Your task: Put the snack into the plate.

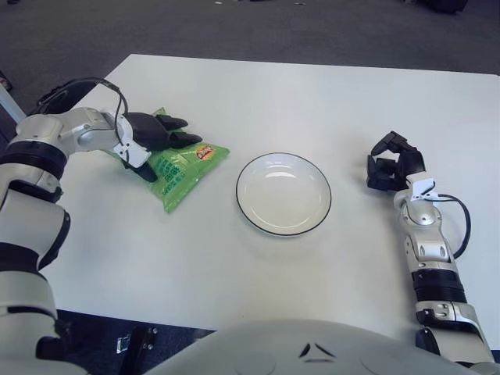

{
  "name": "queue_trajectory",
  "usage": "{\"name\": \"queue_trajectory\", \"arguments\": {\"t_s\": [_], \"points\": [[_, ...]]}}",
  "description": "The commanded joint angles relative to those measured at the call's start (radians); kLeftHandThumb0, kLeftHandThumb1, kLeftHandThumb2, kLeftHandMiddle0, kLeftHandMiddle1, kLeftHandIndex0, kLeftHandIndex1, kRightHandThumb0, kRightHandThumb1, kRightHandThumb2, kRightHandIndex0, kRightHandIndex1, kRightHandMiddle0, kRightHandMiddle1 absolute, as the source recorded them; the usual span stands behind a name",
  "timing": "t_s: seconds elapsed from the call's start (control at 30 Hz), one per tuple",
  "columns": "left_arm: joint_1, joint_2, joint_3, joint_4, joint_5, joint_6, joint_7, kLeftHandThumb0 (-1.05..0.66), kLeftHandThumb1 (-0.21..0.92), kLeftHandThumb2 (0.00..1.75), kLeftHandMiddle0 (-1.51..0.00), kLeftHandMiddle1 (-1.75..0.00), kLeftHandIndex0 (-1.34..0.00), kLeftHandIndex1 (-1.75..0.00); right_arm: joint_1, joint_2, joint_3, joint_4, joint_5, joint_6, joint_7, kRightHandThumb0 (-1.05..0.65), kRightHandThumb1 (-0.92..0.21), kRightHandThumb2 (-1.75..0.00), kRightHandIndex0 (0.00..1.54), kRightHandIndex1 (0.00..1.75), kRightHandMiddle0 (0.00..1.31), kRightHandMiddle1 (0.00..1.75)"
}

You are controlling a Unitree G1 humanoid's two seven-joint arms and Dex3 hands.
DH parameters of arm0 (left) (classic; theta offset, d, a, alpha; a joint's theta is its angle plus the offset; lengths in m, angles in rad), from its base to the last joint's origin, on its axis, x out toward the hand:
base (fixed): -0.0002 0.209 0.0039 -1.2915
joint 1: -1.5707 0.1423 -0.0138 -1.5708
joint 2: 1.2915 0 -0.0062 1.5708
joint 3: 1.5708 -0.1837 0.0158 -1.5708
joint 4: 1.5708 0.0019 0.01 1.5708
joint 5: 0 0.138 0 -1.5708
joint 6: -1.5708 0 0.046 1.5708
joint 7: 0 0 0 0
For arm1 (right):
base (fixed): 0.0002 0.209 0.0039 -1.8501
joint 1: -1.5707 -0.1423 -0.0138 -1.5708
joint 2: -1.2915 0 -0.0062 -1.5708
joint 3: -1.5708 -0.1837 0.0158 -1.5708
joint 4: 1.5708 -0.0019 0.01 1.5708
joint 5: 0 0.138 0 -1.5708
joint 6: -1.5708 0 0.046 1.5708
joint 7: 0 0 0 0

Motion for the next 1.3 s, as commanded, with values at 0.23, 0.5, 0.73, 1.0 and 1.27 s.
{"name": "queue_trajectory", "arguments": {"t_s": [0.23,0.5,0.73,1.0,1.27], "points": [[0.082,-0.022,-0.046,-0.027,0.03,0.078,0.007,-0.89,0.59,0.61,-0.05,-1.34,0.0,-0.45,0.096,0.034,0.014,0.044,0.003,0.057,0.018,-0.49,-0.3,-1.33,1.35,1.75,0.63,1.75],[0.09,-0.055,-0.082,0.019,0.108,0.145,0.271,-0.93,0.84,0.35,-0.33,-1.67,-0.13,-1.39,0.097,0.036,0.01,0.049,0.004,0.052,0.016,-0.49,-0.3,-1.33,1.35,1.75,0.62,1.75],[0.106,-0.068,-0.118,0.044,0.194,0.197,0.674,-0.43,0.41,1.11,-0.79,-1.67,-0.5,-1.72,0.099,0.04,0.01,0.039,0.003,0.059,0.012,-0.49,-0.3,-1.33,1.34,1.75,0.63,1.75],[0.087,-0.088,-0.169,0.085,0.27,0.285,0.996,-0.02,0.05,1.47,-0.98,-1.29,-0.65,-1.74,0.098,0.04,0.013,0.035,-0.001,0.069,0.011,-0.49,-0.3,-1.33,1.34,1.75,0.63,1.75],[0.025,-0.102,-0.085,0.12,0.132,0.247,0.971,0.0,-0.01,1.6,-0.94,-1.48,-0.65,-1.75,0.095,0.043,0.011,0.042,0.002,0.066,0.009,-0.49,-0.31,-1.33,1.35,1.75,0.62,1.75]]}}
